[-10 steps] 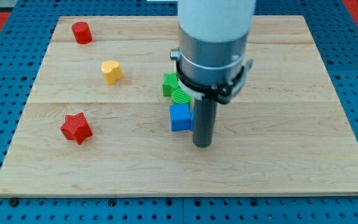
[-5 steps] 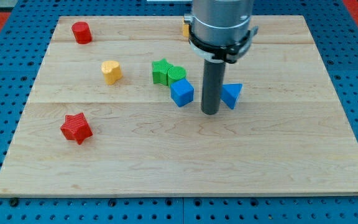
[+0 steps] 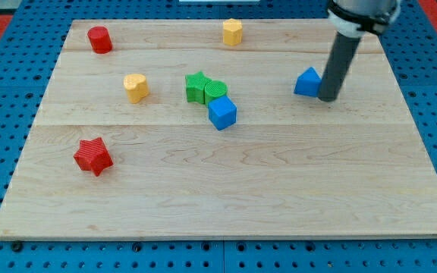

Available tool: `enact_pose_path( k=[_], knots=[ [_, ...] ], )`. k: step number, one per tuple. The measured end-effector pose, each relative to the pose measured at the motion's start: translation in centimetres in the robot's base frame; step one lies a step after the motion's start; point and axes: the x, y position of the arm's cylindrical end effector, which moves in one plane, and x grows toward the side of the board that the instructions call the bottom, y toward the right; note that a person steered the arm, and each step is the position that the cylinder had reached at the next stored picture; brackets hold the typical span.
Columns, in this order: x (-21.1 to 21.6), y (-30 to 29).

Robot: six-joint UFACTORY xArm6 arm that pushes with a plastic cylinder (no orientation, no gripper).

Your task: Move the blue triangle to the top right

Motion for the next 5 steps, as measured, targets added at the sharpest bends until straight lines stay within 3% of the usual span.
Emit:
enact_pose_path(
  k=[2,4,5],
  knots=[
    [1.9,-3.0],
    [-8.8,-3.6],
    [-10.2,-3.3]
  ],
)
